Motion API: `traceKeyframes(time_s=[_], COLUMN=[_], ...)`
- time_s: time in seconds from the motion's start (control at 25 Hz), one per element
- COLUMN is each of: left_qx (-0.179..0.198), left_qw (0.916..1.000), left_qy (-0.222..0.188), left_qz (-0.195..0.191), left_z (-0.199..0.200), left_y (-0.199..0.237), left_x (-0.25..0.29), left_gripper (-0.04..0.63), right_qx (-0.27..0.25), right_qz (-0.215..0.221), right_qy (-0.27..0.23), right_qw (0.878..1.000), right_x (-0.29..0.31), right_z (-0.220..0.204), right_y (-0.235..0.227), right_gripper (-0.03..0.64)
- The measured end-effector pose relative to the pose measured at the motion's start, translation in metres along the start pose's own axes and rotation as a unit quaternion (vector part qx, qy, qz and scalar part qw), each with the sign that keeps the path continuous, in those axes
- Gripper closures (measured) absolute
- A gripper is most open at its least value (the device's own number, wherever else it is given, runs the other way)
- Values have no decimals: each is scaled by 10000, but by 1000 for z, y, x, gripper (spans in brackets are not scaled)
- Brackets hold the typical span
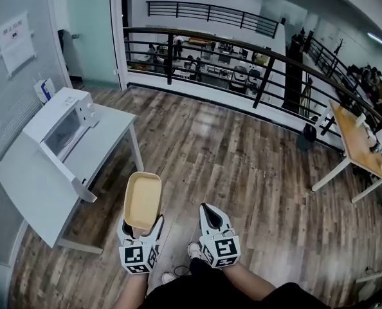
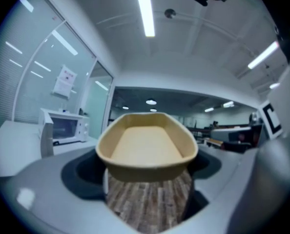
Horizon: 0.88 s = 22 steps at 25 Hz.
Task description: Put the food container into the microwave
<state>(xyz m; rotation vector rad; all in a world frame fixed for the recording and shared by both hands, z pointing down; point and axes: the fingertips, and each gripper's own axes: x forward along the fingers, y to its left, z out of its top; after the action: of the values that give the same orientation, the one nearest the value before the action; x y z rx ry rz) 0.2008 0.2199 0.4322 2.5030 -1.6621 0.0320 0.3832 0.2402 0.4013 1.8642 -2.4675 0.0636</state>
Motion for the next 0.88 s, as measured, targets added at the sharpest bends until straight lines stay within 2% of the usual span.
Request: traceKeyframes(time_s=[0.36, 0.56, 0.88], left_qx=[79, -41, -32], left_qw=[9996, 9988, 9964], left_qy=[56, 31, 177], left_qz=[260, 486, 827], left_z=[6, 10, 10], left_y=[1, -1, -3], left_x=[74, 117, 148], left_gripper=[94, 94, 94], right_qx=[-19, 15, 185], right_qz=[355, 547, 859], right_qy=[-170, -164, -113], right_qw=[9992, 9984, 9961], right_x=[66, 102, 140], right_z=[10, 8, 2], right_y=[-52, -87, -115], right_gripper=[612, 612, 612])
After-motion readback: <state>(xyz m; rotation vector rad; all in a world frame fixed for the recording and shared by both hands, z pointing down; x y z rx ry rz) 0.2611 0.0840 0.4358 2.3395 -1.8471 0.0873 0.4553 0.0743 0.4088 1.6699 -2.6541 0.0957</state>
